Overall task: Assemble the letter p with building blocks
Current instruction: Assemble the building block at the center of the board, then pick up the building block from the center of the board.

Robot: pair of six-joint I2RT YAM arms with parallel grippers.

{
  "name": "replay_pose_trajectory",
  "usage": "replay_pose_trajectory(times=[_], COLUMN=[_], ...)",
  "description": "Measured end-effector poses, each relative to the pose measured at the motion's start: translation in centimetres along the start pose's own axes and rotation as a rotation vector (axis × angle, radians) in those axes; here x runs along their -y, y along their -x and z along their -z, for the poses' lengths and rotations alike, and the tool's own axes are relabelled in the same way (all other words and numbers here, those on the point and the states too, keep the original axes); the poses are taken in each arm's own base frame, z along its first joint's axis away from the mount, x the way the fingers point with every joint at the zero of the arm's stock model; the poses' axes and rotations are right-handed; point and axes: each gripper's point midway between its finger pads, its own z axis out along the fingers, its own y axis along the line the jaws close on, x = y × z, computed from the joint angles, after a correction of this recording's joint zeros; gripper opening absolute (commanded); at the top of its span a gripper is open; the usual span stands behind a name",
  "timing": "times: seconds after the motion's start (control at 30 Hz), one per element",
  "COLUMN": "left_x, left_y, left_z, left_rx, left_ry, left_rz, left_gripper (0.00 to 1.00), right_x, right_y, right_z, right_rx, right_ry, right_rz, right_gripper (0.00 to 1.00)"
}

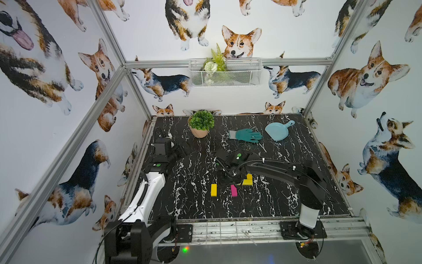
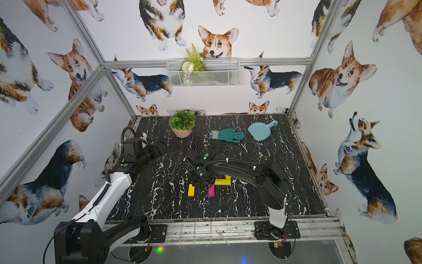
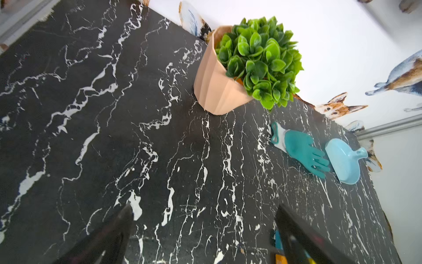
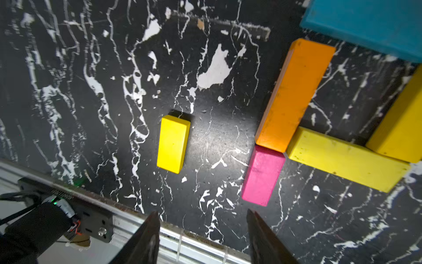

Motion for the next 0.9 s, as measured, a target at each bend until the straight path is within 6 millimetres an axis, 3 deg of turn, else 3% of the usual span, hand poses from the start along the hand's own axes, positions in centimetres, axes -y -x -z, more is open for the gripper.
replay_pose_trajectory(times=[0.13, 0.23, 0.6, 0.9], left_x=[-1.5, -1.3, -1.5, -2.1], left_y=[0.6, 0.7, 0.7, 0.2], left_z=[0.1, 0.3, 0.4, 0.6], left_rx=[0.013, 0.014, 0.013, 0.013], left_ry=[0.037, 0.025, 0.023, 0.036], left_rz=[0.026, 0.027, 0.035, 0.029], left_gripper=[1.0, 1.0, 1.0, 1.0], right_x=[-0.9, -1.3, -3.4, -2.8], right_y=[0.0, -0.1, 1.2, 0.6], right_z=[-2.3, -3.4, -5.0, -6.6], right_rx=[-0.048, -0.075, -0.101, -0.164], right_ry=[-0.002, -0.006, -0.017, -0.077], right_rz=[-0.004, -0.003, 0.019, 0.02], right_gripper=[0.76, 0.76, 0.72, 0.66])
